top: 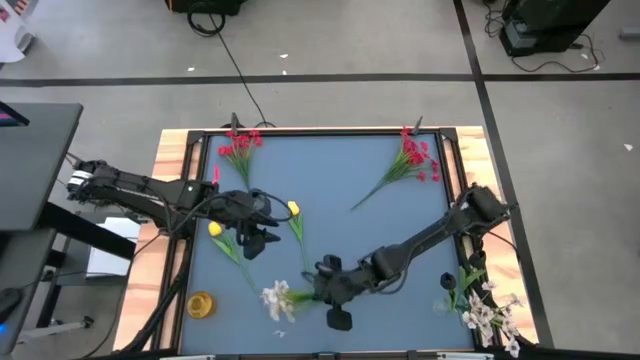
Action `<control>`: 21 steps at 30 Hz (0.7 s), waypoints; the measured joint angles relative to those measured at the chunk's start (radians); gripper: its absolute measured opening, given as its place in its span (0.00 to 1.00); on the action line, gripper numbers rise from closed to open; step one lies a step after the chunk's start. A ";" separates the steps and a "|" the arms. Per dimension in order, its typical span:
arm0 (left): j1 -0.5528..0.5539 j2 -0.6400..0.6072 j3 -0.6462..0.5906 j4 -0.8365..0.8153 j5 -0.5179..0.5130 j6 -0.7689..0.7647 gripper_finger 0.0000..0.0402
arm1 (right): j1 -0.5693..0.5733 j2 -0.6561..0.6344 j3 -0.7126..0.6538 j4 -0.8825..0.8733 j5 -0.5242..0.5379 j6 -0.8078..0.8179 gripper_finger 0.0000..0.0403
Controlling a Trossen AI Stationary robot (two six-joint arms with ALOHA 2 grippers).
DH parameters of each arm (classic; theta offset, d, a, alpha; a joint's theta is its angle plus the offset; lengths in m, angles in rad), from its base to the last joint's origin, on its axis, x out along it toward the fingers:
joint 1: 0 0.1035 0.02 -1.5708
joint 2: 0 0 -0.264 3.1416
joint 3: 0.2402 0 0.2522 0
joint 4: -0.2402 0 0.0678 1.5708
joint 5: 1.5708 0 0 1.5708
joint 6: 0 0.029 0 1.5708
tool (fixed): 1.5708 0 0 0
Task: Sort flowers into vase by color
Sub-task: Put the white flowers into the transparent vase
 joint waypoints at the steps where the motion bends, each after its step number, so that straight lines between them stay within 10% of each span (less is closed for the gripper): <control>1: 0.008 -0.006 0.000 0.000 0.000 0.000 0.55 | -0.011 -0.020 0.000 0.001 0.009 -0.013 0.04; 12: 0.128 -0.225 0.000 0.015 -0.056 0.197 0.52 | -0.137 -0.269 -0.018 -0.097 0.278 -0.039 0.04; 21: 0.205 -0.172 -0.008 0.386 -0.010 0.404 0.50 | -0.239 -0.429 -0.135 0.350 0.378 -0.162 0.04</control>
